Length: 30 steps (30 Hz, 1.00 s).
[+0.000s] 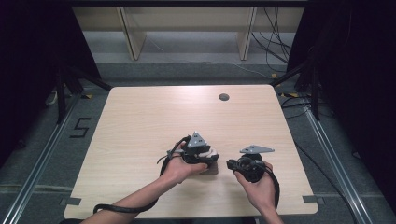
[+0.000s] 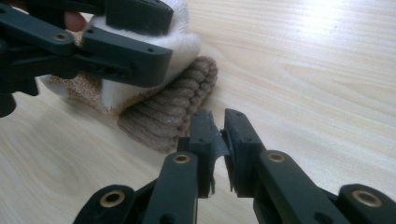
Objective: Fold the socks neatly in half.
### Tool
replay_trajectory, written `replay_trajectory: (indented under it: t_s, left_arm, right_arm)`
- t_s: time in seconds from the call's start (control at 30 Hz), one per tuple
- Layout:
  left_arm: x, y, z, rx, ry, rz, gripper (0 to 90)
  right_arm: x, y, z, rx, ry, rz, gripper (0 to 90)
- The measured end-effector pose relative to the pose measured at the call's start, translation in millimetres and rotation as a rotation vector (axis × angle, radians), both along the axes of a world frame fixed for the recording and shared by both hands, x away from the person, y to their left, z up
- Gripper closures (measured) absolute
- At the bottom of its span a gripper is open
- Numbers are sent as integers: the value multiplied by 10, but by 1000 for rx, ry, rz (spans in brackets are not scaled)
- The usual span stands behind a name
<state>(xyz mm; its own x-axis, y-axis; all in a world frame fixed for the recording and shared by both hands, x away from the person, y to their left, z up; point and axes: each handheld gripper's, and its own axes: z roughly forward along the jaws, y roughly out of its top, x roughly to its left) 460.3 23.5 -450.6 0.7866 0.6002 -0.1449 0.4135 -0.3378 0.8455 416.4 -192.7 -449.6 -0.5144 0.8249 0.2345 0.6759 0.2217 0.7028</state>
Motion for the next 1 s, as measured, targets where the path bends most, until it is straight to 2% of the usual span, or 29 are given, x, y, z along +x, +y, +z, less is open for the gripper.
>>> replay_trajectory:
  t_s: [0.03, 0.1, 0.13, 0.17, 0.2, 0.23, 0.3, 0.4, 0.43, 0.47, 0.5, 0.53, 0.6, 0.63, 0.67, 0.7, 0.73, 0.77, 0.83, 0.87, 0.9, 0.93, 1.0]
  left_arm:
    - [-8, 3, 17, -12, 1, -3, 485]
    - [-16, 29, 71, -28, 3, -4, 474]
    - [-21, 50, 105, -26, -3, -1, 465]
    - [-21, 67, 130, -32, -6, 3, 458]
    - [-27, 96, 179, -41, -5, 20, 454]
    - [-20, 127, 210, -49, -13, 21, 451]
    - [-18, 188, 275, -45, -30, 36, 445]
    - [-14, 287, 325, 3, -51, 44, 427]
    - [-2, 334, 321, 34, -58, 31, 421]
    - [-7, 365, 309, 69, -64, 37, 411]
    - [-4, 396, 286, 95, -65, 22, 398]
    - [-11, 421, 262, 119, -63, 17, 389]
    - [-26, 449, 199, 145, -48, -2, 368]
    - [-34, 454, 167, 150, -43, -18, 363]
    - [-42, 450, 137, 156, -37, -29, 360]
    - [-47, 441, 109, 165, -36, -38, 356]
    - [-51, 425, 82, 174, -36, -46, 356]
    - [-48, 408, 62, 183, -41, -53, 357]
    - [-37, 369, 29, 196, -61, -72, 405]
    - [-24, 357, 18, 208, -68, -79, 456]
    - [-12, 345, 5, 205, -66, -75, 513]
    - [4, 343, 1, 203, -61, -79, 563]
    - [9, 342, 8, 195, -53, -70, 675]
  right_arm:
    - [3, -16, 16, -23, -11, -2, 823]
    - [0, -8, 24, -1, 3, -14, 821]
    - [3, -25, 36, -14, 2, -14, 820]
    - [18, -35, 28, -4, -17, -3, 820]
    - [18, -39, 36, -10, -9, 2, 819]
    - [26, -49, 36, -19, -23, -7, 818]
    - [30, -51, 45, -15, -23, -2, 817]
    - [36, -49, 61, -14, -31, -2, 811]
    - [31, -39, 79, -16, -26, -6, 808]
    - [15, -19, 95, 2, 2, -27, 805]
    - [36, -20, 89, 10, -26, -8, 804]
    - [46, -24, 100, -7, -35, -1, 803]
    - [45, -3, 118, -13, -23, -6, 803]
    - [63, 6, 106, -9, -40, 11, 803]
    - [59, 22, 108, 1, -23, -1, 803]
    - [60, 32, 103, 6, -25, -6, 803]
    - [58, 35, 113, -9, -21, -9, 803]
    - [67, 44, 101, 5, -32, 1, 803]
    - [71, 60, 109, -1, -19, 1, 804]
    - [78, 64, 111, -8, -28, 7, 804]
    - [90, 71, 107, -7, -41, 21, 804]
    - [78, 83, 119, -1, -21, 7, 805]
    - [94, 86, 118, 1, -38, 26, 805]
